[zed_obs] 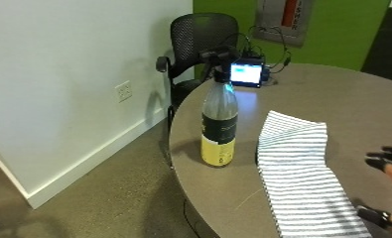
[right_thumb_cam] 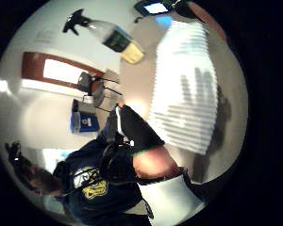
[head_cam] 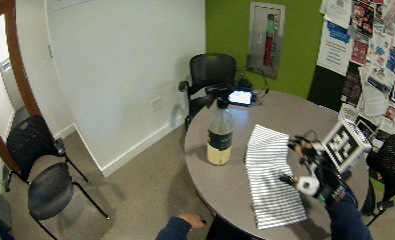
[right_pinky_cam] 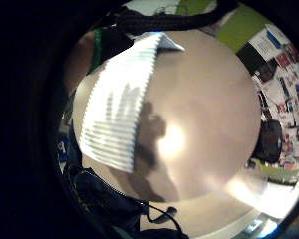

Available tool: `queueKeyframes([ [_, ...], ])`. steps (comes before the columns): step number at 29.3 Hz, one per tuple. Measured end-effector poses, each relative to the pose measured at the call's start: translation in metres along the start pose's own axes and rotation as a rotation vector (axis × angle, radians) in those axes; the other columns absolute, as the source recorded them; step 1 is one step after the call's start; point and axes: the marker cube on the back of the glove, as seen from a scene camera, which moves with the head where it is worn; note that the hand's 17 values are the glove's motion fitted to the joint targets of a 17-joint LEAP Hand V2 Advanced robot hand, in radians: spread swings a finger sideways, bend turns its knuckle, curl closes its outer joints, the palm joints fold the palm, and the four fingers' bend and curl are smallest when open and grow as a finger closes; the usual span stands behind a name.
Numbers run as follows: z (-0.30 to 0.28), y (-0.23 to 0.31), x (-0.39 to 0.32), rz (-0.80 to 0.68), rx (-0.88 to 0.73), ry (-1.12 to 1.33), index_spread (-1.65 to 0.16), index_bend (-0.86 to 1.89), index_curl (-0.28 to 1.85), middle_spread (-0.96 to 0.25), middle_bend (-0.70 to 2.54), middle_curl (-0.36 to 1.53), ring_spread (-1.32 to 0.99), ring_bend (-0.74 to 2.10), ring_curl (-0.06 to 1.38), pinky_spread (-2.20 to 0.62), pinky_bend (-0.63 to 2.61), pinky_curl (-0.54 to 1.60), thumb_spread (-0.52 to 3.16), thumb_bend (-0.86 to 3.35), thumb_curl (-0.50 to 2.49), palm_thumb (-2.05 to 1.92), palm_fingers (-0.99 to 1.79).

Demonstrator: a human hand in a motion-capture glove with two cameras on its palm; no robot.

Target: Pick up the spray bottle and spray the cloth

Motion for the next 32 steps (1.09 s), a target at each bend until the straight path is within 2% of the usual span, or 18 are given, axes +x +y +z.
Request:
queueKeyframes([
  [7, 0.023, 0.095, 0.057, 0.246, -0.064, 0.097, -0.39, 0.2, 0.41, -0.01, 0.17, 0.32, 0.02, 0.19, 0.27, 0.24, 0.45, 0.35, 1.05, -0.06, 0.51, 0.28, 0.35],
  [14, 0.046, 0.126, 0.108, 0.4, -0.042, 0.115, -0.4, 0.2, 0.41, -0.01, 0.17, 0.31, 0.03, 0.18, 0.27, 0.26, 0.4, 0.34, 1.06, -0.03, 0.46, 0.26, 0.37],
  [26, 0.052, 0.095, 0.094, 0.337, -0.045, 0.183, -0.4, 0.21, 0.4, -0.01, 0.16, 0.29, 0.04, 0.18, 0.25, 0.27, 0.36, 0.33, 1.09, -0.02, 0.41, 0.28, 0.4],
  [32, 0.055, 0.098, 0.096, 0.338, -0.053, 0.156, -0.4, 0.22, 0.39, -0.01, 0.16, 0.28, 0.04, 0.18, 0.25, 0.27, 0.35, 0.34, 1.1, -0.02, 0.39, 0.29, 0.41],
])
